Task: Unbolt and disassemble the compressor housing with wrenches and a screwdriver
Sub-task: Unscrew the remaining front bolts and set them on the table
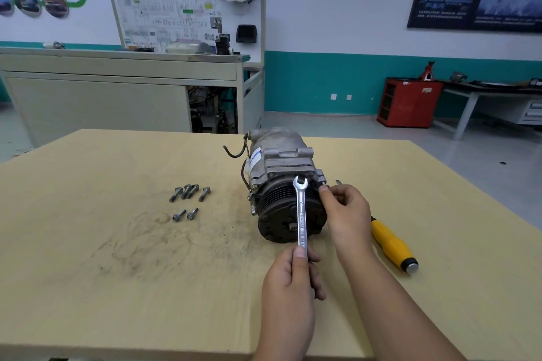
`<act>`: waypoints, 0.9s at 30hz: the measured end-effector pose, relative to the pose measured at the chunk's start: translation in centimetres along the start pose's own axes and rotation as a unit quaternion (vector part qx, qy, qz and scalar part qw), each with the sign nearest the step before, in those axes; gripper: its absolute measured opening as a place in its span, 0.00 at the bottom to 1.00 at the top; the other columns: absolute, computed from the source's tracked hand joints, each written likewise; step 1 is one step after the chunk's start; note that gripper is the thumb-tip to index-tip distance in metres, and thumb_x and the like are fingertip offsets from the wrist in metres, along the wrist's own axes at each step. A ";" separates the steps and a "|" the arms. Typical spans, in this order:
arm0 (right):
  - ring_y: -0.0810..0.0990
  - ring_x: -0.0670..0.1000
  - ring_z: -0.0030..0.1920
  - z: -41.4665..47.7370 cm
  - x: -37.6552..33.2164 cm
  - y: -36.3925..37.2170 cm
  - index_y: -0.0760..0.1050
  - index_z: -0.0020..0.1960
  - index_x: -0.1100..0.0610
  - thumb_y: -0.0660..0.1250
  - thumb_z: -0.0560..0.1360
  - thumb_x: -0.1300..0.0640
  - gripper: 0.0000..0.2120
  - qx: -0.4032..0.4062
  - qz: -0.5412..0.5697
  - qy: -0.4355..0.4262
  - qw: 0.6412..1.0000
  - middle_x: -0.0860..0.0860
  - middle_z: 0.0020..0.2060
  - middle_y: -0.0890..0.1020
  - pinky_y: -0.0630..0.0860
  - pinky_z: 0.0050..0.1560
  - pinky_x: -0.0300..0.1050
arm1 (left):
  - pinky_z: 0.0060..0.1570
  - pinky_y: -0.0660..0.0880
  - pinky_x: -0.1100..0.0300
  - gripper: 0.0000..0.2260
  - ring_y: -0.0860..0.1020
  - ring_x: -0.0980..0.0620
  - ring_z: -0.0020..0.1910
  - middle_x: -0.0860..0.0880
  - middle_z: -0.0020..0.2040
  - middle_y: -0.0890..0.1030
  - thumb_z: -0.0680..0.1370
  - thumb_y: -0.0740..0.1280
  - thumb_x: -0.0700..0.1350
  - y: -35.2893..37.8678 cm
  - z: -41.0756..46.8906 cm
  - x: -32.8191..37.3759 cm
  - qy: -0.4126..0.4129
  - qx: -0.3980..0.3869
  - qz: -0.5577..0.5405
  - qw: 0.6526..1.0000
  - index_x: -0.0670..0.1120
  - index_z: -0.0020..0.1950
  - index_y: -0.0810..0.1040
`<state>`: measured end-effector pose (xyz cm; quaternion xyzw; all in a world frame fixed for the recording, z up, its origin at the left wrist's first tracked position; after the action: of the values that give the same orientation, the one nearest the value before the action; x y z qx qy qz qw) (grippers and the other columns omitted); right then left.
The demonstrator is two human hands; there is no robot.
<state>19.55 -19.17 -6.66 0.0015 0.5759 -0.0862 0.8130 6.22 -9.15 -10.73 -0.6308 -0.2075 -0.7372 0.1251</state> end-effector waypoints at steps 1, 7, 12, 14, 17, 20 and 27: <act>0.75 0.46 0.37 0.0 0.1 0.1 0.75 0.39 0.54 0.66 0.76 0.53 0.08 -0.003 0.004 0.006 1.000 0.47 0.34 0.78 0.69 0.34 0.35 | 0.25 0.65 0.70 0.15 0.71 0.56 0.22 0.52 0.23 0.71 0.82 0.54 0.42 0.0 0.0 0.0 0.000 0.000 0.000 1.000 0.43 0.40 0.76; 0.75 0.46 0.36 -0.1 -0.3 0.1 0.74 0.37 0.51 0.65 0.76 0.53 0.09 -0.005 -0.004 -0.010 1.000 0.46 0.33 0.78 0.69 0.35 0.40 | 0.25 0.65 0.70 0.15 0.70 0.56 0.23 0.52 0.23 0.71 0.82 0.54 0.42 0.0 0.0 0.0 -0.003 0.000 0.000 1.000 0.43 0.40 0.76; 0.73 0.46 0.34 -0.2 -0.2 0.4 0.74 0.36 0.53 0.62 0.78 0.51 0.13 -0.022 -0.022 -0.008 0.999 0.47 0.31 0.76 0.67 0.34 0.41 | 0.24 0.65 0.70 0.15 0.70 0.56 0.22 0.52 0.23 0.71 0.82 0.54 0.42 0.0 -0.1 0.1 -0.004 -0.004 -0.005 1.000 0.42 0.40 0.76; 0.74 0.45 0.36 -0.1 -0.3 0.1 0.73 0.39 0.52 0.65 0.77 0.52 0.09 -0.006 -0.017 -0.010 1.000 0.47 0.33 0.77 0.67 0.34 0.38 | 0.24 0.64 0.70 0.15 0.70 0.56 0.22 0.52 0.23 0.71 0.82 0.54 0.42 0.0 -0.1 0.2 -0.004 -0.004 -0.006 1.000 0.42 0.40 0.76; 0.74 0.45 0.36 -0.1 0.1 0.3 0.72 0.38 0.51 0.63 0.77 0.50 0.10 -0.014 -0.005 0.014 1.000 0.46 0.34 0.76 0.68 0.36 0.41 | 0.24 0.64 0.70 0.15 0.70 0.56 0.22 0.52 0.24 0.71 0.82 0.55 0.42 0.0 -0.1 0.2 -0.002 -0.003 -0.006 1.000 0.42 0.40 0.76; 0.74 0.47 0.36 -0.3 -0.2 0.5 0.74 0.39 0.53 0.61 0.78 0.51 0.12 -0.029 -0.027 -0.008 0.999 0.47 0.33 0.77 0.68 0.35 0.42 | 0.24 0.64 0.70 0.15 0.70 0.56 0.22 0.52 0.24 0.71 0.82 0.55 0.42 0.1 -0.1 0.1 -0.001 -0.004 -0.005 1.000 0.43 0.40 0.76; 0.72 0.47 0.33 -0.3 -0.2 0.4 0.72 0.36 0.53 0.60 0.79 0.50 0.14 -0.027 -0.029 -0.001 0.999 0.48 0.31 0.75 0.67 0.34 0.42 | 0.24 0.65 0.70 0.15 0.71 0.57 0.23 0.52 0.24 0.72 0.82 0.55 0.43 0.1 -0.1 -0.1 -0.001 -0.007 -0.001 1.000 0.44 0.40 0.76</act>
<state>19.25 -18.70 -6.61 -0.0368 0.5769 -0.0943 0.8105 6.20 -9.28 -10.78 -0.6319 -0.2032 -0.7383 0.1200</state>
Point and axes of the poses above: each hand's wrist, its own z-axis towards the middle knuckle, its own y-axis out of the palm, x = y × z, the point moved 9 cm from there along z, towards the middle knuckle
